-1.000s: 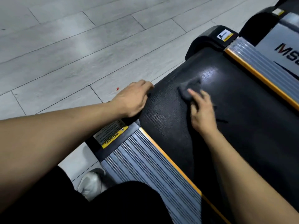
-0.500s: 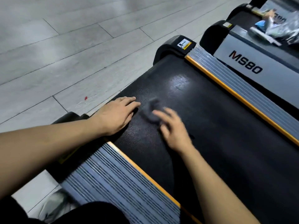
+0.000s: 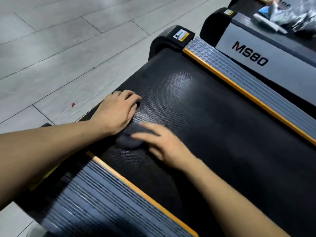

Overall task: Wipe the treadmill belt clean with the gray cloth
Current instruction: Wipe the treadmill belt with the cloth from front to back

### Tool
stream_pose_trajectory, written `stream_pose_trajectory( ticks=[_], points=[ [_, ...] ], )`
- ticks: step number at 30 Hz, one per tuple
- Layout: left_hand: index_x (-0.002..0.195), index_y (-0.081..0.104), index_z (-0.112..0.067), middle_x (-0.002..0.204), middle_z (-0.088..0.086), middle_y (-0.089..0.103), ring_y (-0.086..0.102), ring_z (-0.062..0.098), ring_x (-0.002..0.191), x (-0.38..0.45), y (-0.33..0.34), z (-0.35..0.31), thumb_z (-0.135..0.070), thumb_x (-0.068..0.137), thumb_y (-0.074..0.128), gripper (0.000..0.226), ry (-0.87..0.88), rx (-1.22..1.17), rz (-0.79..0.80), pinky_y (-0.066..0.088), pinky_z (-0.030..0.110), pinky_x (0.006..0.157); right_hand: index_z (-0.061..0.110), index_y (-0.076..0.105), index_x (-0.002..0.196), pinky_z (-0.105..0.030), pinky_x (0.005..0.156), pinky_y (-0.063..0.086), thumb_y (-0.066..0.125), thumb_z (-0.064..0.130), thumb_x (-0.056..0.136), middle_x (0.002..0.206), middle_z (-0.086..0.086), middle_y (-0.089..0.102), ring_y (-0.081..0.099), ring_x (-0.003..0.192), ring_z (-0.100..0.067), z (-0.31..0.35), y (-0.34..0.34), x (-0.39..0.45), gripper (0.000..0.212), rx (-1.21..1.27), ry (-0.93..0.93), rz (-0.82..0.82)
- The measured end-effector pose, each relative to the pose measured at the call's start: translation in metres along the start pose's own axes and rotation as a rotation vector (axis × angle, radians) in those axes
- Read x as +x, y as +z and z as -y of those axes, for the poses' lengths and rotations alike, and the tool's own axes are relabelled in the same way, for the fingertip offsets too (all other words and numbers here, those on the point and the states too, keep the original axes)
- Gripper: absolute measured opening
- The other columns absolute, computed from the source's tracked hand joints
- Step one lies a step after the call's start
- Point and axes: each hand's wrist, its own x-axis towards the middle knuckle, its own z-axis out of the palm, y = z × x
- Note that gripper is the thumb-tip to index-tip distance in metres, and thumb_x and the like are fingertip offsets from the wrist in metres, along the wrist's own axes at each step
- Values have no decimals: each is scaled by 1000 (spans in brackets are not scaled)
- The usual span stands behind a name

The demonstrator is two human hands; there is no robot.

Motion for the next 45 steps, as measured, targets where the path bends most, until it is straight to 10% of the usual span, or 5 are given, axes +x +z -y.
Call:
stream_pose_trajectory(
  ticks=[7,14,27,37,45],
  points=[
    [156,36,-23,164,12,32,30,37,151,-10,28,-13,-50,101,19,64,-3,117,72,22,51,125,26,59,135,-38,110,34,52,17,89,140,-11,48,48,127,-30,-130,-61,35,47,-81,1101,-710],
    [159,27,-30,169,4,22,15,28,156,-13,31,-18,-51,100,16,64,-42,114,44,8,43,128,22,62,132,-34,108,39,54,11,90,134,-12,54,52,123,-28,-73,-15,131,44,-36,234,-293],
    [159,28,-31,169,4,22,14,28,157,-13,31,-23,-51,99,19,63,-72,79,4,3,40,128,30,52,141,-42,110,32,46,18,92,146,-13,40,48,126,-37,-184,-116,-141,50,-178,1540,-908],
    [159,30,-25,168,10,24,18,35,155,-9,28,-16,-48,100,19,64,-11,113,54,9,46,127,22,59,136,-40,110,38,56,13,87,140,-18,50,50,126,-33,-33,2,58,50,-122,588,-449],
    [162,20,-22,170,13,14,11,38,156,-15,27,-28,-39,108,25,56,-65,96,89,6,49,127,24,57,138,-39,108,37,48,16,87,140,-18,48,51,123,-36,-88,-55,-168,52,-212,1280,-848]
  ],
)
